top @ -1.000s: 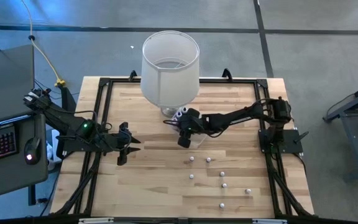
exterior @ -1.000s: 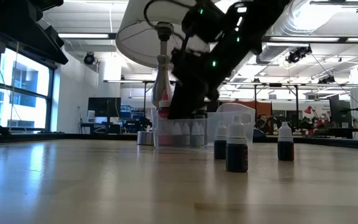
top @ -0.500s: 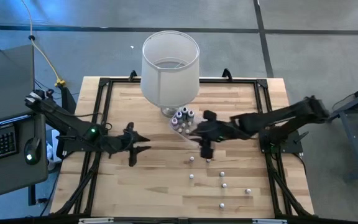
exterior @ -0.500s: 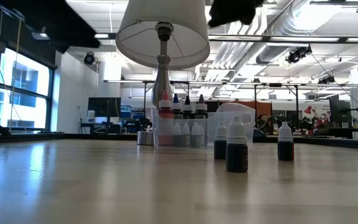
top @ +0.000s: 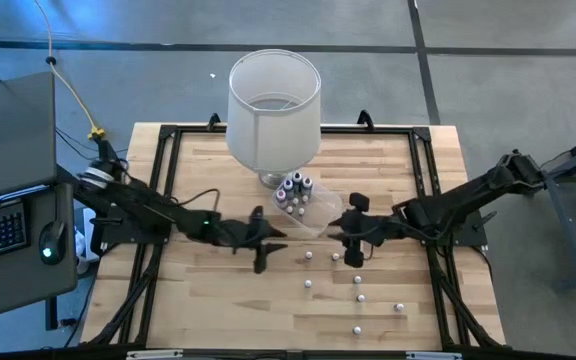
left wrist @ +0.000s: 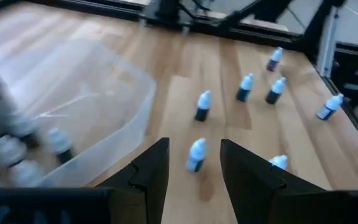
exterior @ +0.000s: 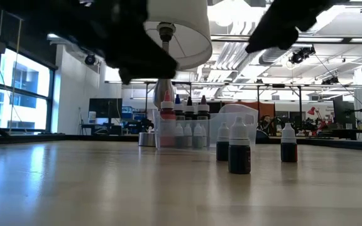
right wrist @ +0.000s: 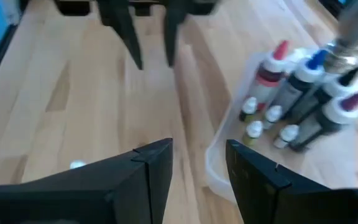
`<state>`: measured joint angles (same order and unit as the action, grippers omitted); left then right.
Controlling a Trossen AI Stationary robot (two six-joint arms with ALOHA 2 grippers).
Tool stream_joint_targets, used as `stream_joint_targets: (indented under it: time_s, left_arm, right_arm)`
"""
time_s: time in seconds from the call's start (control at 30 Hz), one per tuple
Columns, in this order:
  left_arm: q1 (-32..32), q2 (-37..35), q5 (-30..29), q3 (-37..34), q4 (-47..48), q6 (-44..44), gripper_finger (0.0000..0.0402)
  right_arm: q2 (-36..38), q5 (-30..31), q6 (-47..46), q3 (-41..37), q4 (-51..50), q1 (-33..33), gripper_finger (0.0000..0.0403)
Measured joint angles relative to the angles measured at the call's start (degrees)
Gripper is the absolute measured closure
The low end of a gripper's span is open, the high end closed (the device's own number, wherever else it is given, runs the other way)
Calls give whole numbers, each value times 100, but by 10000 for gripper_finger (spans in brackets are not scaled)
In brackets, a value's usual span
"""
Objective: Pick & Place food coloring
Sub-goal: Put the small dark green food coloring bottle into the transparent bin
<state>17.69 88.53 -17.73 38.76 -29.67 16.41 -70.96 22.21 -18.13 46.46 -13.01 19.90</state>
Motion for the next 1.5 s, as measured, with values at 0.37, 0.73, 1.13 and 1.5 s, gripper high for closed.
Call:
stream_joint_targets:
  time_s: [0.37,0.73,1.13,1.5]
  left_arm:
    - [-246,1570,670,1938,1474,-185,260]
    - [-275,2042,685,2601,2043,-256,260]
    - [-351,2326,628,2606,2095,-242,260]
    - [-354,2453,716,2617,1881,-114,260]
  right_arm:
    - [108,473,316,-948,1537,127,261]
    - [102,334,317,-933,1783,127,261]
    - [101,334,317,-933,1813,127,261]
    - [99,261,317,-929,1853,127,261]
